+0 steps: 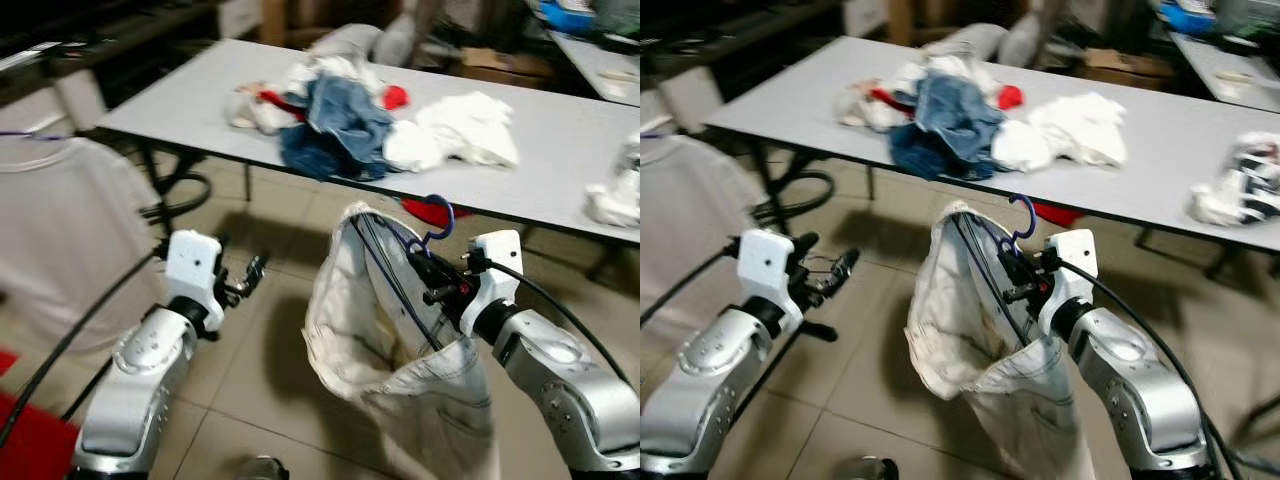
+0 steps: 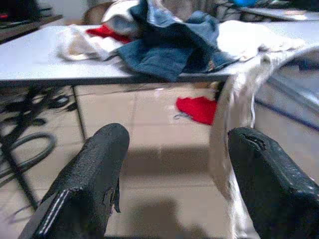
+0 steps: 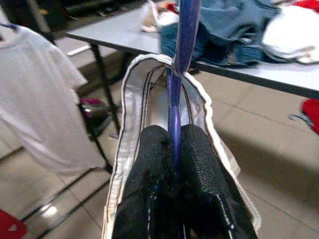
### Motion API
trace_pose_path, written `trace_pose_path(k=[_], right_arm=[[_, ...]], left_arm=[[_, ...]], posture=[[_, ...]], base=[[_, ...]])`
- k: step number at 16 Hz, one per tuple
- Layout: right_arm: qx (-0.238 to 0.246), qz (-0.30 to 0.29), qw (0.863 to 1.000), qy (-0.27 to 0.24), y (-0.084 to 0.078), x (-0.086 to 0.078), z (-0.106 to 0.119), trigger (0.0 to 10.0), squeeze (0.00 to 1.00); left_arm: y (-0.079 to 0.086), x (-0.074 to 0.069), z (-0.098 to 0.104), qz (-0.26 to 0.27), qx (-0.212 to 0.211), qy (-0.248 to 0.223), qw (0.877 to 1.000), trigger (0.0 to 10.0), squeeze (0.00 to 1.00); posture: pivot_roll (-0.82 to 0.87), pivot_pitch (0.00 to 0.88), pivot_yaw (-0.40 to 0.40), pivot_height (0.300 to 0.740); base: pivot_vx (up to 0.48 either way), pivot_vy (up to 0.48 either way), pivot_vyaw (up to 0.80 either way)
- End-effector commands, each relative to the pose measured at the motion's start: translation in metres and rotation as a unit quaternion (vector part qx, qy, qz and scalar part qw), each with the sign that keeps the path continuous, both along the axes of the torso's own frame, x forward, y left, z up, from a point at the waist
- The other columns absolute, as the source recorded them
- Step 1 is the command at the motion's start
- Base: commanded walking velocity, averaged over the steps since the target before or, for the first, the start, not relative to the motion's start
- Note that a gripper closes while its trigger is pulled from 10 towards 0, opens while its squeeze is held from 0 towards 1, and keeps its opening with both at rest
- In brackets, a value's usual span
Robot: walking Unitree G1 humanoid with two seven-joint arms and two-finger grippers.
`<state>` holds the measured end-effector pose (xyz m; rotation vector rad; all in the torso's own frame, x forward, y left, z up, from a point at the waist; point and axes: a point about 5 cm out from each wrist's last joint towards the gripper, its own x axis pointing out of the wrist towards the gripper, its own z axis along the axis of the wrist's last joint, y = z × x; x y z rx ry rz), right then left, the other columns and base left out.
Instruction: Hang hanger
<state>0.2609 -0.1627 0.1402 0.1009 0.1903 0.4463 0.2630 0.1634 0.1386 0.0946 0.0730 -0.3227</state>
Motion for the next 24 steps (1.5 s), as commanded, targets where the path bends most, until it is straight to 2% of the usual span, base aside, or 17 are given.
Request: trace_pose_path(k=[1, 6, 14, 24], right_arm=[[0.007, -0.006, 0.999, -0.030, -0.006, 0.002, 0.008, 10.0, 0.00], [0.011, 0.016, 0.999, -0.041, 0.000, -0.001, 0.008, 10.0, 0.00], [0.008, 0.023, 0.999, -0.049, 0.001, 0.006, 0.008, 10.0, 0.00], [0.009, 0.042, 0.998, -0.052, 0.006, 0.007, 0.006, 10.0, 0.00]], left_arm=[[-0.001, -0.002, 0.003, 0.005, 0.003, 0.001, 1.000, 10.0, 0.00], [-0.001, -0.001, 0.002, 0.013, 0.002, 0.006, 1.000, 10.0, 0.00], [0.002, -0.002, 0.006, 0.012, 0.013, 0.004, 1.000, 10.0, 0.00], [-0.001, -0.009, 0.013, 0.003, 0.023, -0.001, 1.000, 10.0, 0.00]], posture=[[0.05, 0.000, -0.029, 0.740], [0.06, 0.000, -0.026, 0.740], [0.08, 0.000, -0.031, 0.740], [0.10, 0.000, -0.035, 0.740]], base=[[0.000, 0.000, 0.80], [0.294, 0.000, 0.80], [0.319, 0.000, 0.80], [0.320, 0.000, 0.80]])
